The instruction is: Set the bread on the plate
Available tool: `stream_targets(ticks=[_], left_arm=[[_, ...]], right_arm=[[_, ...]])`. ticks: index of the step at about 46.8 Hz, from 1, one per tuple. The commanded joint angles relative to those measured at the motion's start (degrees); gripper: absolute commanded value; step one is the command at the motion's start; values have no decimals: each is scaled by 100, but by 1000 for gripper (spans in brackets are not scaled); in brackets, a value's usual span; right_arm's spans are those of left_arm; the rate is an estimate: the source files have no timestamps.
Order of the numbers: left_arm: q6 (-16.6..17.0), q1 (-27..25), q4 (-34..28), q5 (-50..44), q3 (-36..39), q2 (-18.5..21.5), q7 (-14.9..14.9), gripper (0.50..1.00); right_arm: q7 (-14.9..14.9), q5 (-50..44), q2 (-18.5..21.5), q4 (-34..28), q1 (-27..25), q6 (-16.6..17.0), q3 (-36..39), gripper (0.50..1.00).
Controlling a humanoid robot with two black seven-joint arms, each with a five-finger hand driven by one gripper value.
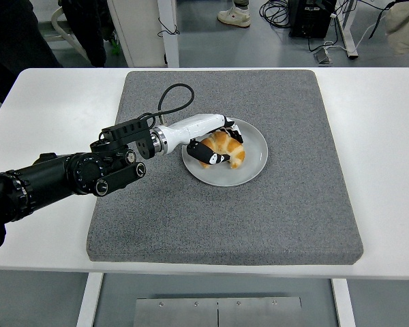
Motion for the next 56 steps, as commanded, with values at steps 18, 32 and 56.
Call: stream_targets(ticks=[18,32,56], left_arm=[[13,9,8,-248,18,0,0,573],[13,44,8,-248,9,0,0,737],[-22,27,-1,-626,-26,17,8,965]], right_arm=[[0,0,0,0,-9,0,-1,1000],[0,0,0,0,-9,0,-1,1000],[0,0,0,0,-9,0,-1,1000]])
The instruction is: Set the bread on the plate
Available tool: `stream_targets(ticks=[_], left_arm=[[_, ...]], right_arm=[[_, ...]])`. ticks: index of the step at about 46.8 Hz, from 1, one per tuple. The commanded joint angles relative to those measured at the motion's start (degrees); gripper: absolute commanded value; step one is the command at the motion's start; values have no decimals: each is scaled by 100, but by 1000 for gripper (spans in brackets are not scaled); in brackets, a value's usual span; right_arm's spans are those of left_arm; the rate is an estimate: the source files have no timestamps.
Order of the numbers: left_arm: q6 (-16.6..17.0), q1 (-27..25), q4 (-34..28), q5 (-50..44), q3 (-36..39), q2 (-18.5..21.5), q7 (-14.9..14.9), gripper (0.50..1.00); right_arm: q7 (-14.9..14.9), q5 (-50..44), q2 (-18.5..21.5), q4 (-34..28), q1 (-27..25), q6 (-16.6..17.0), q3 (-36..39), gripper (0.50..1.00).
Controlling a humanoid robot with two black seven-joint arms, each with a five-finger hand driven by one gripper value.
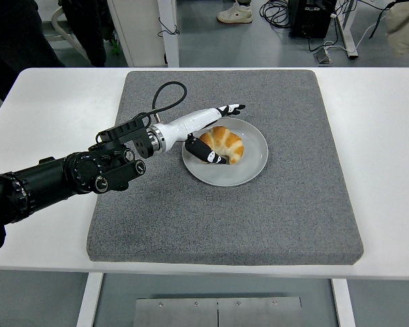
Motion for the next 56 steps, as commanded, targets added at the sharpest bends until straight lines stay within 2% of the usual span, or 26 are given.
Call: stream_targets(ticks=[1,9,14,24,35,46,56], left_arm=[[-18,-8,-1,-6,4,0,6,966],[-44,-70,-10,-33,-22,17,33,968],[-123,-105,-45,-374,-198,26,68,969],[-764,-368,-89,-1139,-453,166,86,972],[-1064,-606,-80,-1509,-874,456,147,974],[-1239,-404,-81,-2563,-2008,676,525,974],[-1240,-35,-80,-2933,-2623,711,499,974]], right_arm=[[0,0,0,0,-3,0,0,1000],[0,0,0,0,6,0,0,1000],[0,0,0,0,6,0,0,1000],[0,0,0,0,6,0,0,1000],[0,0,0,9,6,0,8,1000],[0,0,0,9,6,0,8,1000],[0,0,0,9,6,0,8,1000]])
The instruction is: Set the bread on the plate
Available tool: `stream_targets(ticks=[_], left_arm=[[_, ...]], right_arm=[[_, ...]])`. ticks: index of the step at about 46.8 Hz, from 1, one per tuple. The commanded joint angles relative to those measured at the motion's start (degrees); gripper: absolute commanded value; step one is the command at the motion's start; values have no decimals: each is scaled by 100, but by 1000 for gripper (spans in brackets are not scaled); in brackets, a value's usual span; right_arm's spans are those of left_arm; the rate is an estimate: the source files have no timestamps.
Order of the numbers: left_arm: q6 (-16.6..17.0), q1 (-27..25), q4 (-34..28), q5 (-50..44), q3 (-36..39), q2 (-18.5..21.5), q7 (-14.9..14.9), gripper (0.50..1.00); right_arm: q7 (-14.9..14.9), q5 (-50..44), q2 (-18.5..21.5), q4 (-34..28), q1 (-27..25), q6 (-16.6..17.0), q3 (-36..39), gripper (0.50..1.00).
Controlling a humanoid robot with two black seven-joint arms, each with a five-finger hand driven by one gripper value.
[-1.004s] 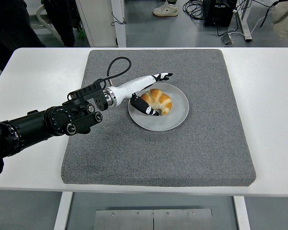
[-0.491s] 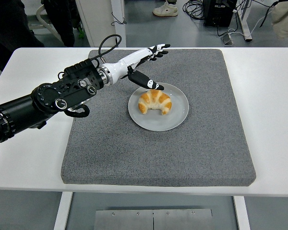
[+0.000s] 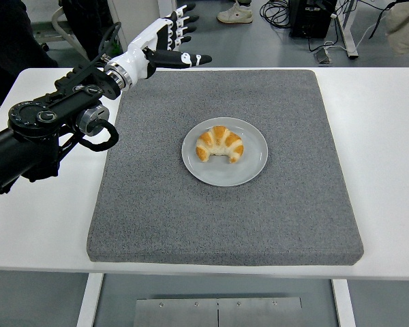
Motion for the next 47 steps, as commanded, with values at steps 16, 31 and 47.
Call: stream_targets(ticks=[16,31,47], left_arm=[[-17,357,18,-374,-956,66,0,974],[-176,734,79,-1192,-1509,74,-26,972],[-176,1227,79,-1209,-2240,-5,-52,972]], right_arm=[[0,0,0,0,-9,-1,0,1000],[0,0,0,0,-10,-1,0,1000],[0,0,0,0,-10,-1,0,1000]])
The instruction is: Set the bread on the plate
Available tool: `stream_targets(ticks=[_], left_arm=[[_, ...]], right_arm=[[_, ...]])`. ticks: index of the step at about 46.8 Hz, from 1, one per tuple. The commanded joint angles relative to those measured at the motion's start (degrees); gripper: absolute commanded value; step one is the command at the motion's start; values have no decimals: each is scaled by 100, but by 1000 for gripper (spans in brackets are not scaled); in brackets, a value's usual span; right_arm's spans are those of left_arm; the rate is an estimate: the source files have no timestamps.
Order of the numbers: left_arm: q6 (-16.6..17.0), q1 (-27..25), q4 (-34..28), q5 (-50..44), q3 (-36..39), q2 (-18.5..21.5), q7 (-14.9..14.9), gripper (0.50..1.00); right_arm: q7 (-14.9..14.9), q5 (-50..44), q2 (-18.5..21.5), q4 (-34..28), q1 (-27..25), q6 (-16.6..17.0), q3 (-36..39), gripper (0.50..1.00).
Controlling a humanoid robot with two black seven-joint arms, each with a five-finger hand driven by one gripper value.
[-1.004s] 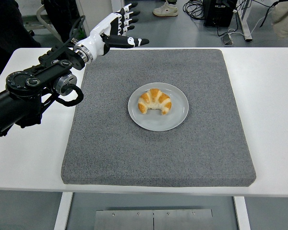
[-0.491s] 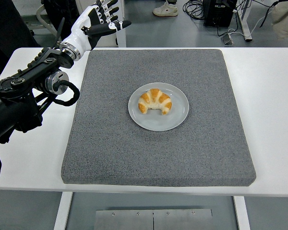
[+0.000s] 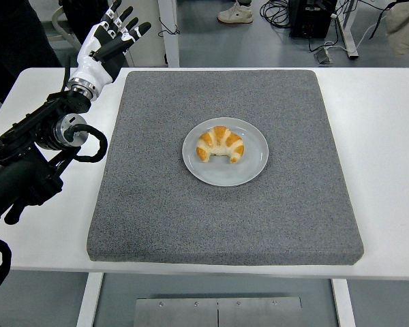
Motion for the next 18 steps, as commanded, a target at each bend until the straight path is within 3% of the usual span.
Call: stream_targets(ticks=[1,18], left_arm=[[1,41,-2,9,32,-9,-6,972],[1,199,25,9,32,-36,-14,972]], right_arm=[[0,0,0,0,0,1,-7,1000],[0,0,0,0,0,1,-7,1000]])
